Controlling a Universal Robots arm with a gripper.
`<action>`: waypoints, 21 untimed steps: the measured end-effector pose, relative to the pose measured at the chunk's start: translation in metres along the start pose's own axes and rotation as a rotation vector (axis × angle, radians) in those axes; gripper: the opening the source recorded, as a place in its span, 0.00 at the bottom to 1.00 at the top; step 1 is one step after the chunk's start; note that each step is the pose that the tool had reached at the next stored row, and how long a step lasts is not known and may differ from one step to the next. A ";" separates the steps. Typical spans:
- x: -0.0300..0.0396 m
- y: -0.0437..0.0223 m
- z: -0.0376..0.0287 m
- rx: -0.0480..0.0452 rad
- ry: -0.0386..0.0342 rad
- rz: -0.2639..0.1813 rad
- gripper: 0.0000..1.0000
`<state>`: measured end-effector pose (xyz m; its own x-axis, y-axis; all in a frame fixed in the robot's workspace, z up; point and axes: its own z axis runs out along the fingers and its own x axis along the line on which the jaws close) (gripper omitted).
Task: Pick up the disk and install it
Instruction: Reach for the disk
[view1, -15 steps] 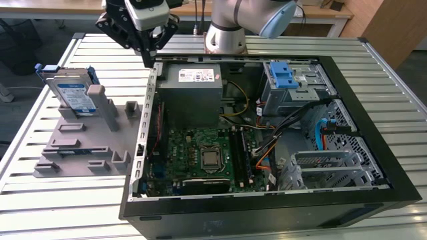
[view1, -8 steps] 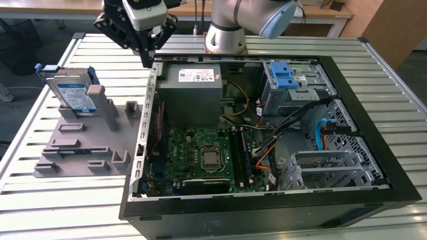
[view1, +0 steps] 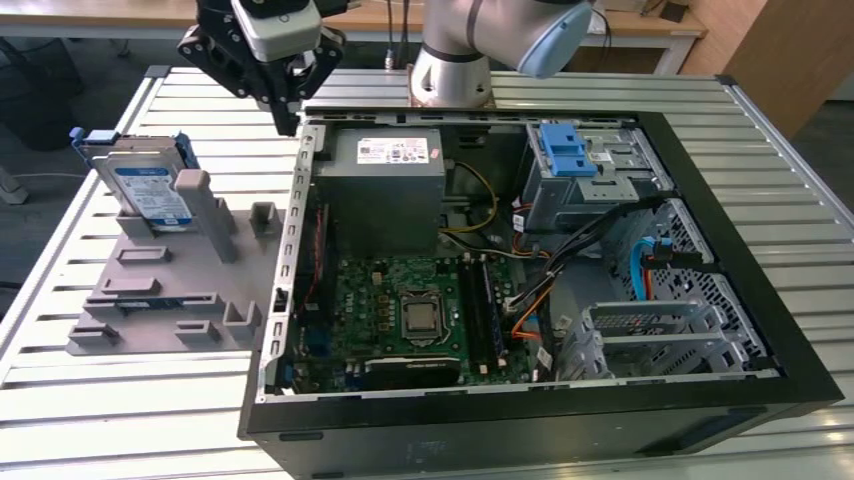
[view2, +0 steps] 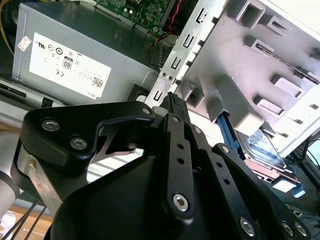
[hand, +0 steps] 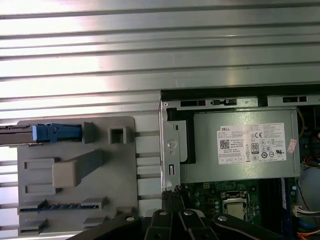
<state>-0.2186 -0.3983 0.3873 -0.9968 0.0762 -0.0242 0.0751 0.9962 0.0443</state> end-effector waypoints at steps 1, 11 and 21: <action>0.0012 0.0000 0.0000 0.0000 0.0000 0.000 0.11; 0.0099 -0.0005 0.0002 0.0000 0.0002 0.000 0.11; 0.0159 -0.0010 0.0004 0.0000 0.0001 0.000 0.11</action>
<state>-0.2345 -0.3980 0.3865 -0.9968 0.0762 -0.0241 0.0751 0.9962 0.0443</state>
